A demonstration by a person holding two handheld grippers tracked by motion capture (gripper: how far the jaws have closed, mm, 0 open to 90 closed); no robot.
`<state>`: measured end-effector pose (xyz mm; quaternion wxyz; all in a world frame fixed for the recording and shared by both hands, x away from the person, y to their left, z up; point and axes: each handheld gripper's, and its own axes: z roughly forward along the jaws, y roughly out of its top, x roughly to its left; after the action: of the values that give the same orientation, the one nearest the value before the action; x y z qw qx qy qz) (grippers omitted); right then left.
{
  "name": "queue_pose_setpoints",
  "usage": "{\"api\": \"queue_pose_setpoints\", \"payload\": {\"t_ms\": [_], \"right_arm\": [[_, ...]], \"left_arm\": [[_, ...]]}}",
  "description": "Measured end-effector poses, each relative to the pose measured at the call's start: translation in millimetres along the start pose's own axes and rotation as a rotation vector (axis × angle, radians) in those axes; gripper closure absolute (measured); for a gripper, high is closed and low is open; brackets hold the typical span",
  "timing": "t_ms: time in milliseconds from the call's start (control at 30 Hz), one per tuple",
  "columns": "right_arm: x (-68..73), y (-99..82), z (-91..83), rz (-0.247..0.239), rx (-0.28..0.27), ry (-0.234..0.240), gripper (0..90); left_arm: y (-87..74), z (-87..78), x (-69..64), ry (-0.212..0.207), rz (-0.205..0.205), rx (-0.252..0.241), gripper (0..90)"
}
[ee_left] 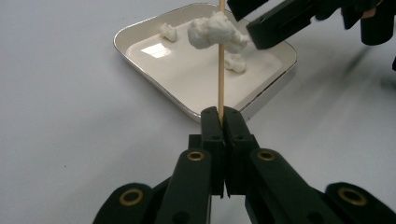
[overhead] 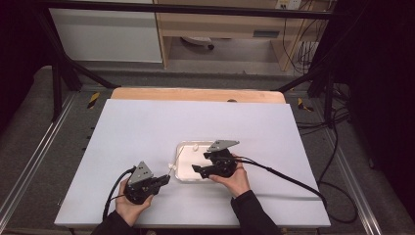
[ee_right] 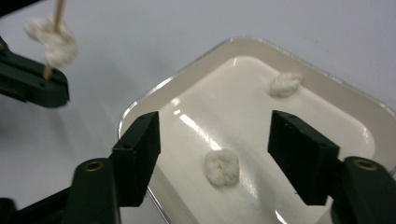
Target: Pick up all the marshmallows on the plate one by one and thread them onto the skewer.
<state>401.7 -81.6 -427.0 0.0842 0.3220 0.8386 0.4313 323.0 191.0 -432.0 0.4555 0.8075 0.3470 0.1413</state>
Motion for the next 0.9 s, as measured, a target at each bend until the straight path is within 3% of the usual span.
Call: {"api": "queue_pose_setpoints", "payload": {"t_ms": [167,367,667,900], "right_arm": [[-1.7,-5.5,7.7,-0.023,0.046,-0.02,48.2],[-3.8,-10.8,16.1,-0.04,0.083,-0.042,53.1],[-2.2,-14.6,18.6,-0.084,0.085,-0.053,64.4],[-4.7,-17.2,16.3,-0.049,0.072,-0.031,70.8]], "left_arm": [[-0.1,-0.1,0.4,-0.001,0.001,0.001,88.7],[-0.2,0.3,0.3,-0.002,0.003,0.004,88.7],[-0.3,0.2,0.3,-0.002,0.004,0.002,88.7],[-0.2,0.0,0.3,-0.002,0.005,0.002,88.7]]}}
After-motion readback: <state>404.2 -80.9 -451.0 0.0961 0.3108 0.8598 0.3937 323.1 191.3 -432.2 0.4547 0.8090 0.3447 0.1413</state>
